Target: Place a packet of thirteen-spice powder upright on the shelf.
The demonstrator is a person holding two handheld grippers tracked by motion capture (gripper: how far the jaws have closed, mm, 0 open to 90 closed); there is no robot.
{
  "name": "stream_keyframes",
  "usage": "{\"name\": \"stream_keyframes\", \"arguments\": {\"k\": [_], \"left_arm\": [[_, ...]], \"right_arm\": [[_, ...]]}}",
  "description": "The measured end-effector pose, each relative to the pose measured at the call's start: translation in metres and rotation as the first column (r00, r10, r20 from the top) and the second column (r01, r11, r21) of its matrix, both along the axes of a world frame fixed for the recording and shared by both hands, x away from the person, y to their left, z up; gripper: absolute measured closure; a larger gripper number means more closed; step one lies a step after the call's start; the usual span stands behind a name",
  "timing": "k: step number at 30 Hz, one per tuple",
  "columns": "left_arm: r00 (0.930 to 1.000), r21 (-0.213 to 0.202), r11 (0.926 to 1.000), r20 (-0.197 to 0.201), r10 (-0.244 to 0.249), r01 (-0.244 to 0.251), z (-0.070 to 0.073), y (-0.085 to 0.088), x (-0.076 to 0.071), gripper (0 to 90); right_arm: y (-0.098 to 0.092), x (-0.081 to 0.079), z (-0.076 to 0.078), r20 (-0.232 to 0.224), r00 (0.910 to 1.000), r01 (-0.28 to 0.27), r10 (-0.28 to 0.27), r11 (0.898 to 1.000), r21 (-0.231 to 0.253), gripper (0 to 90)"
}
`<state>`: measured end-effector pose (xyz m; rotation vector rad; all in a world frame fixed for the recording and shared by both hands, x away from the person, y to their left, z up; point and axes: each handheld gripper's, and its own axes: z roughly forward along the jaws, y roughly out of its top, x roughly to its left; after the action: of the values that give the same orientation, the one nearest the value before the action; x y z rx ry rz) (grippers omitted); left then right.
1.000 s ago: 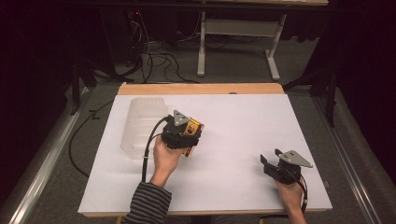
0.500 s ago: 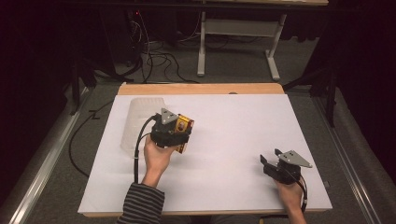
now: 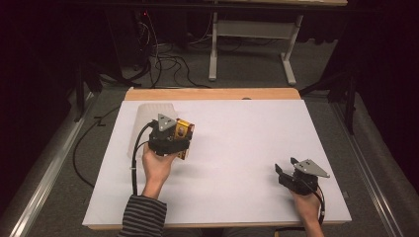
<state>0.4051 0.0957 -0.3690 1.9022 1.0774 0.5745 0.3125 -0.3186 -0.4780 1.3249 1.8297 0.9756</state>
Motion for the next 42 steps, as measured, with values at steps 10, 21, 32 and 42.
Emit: {"name": "stream_keyframes", "arguments": {"k": [10, 21, 32, 42], "left_arm": [[0.9984, -0.003, 0.9986, 0.019, 0.053, -0.053, -0.002, 0.018, -0.002, 32.6], [0.9954, -0.021, 0.9954, 0.022, 0.094, -0.093, -0.005, 0.036, -0.004, 32.6], [0.9922, -0.036, 0.992, 0.025, 0.122, -0.121, -0.009, 0.047, -0.006, 32.6], [0.9884, -0.03, 0.9884, 0.025, 0.15, -0.149, -0.014, 0.055, -0.008, 32.6]], "right_arm": [[0.0, 0.0, 0.0, 0.0, 1.0, 0.0, 0.0, 1.0, -0.002, 36.2], [0.0, 0.0, 0.0, -0.002, 1.0, 0.001, -0.001, 1.0, 0.006, 36.2], [0.0, 0.0, 0.0, 0.0, 1.0, 0.001, -0.001, 1.0, 0.003, 36.2], [0.0, 0.0, 0.0, 0.001, 1.0, 0.004, -0.004, 1.0, 0.003, 36.2]]}}
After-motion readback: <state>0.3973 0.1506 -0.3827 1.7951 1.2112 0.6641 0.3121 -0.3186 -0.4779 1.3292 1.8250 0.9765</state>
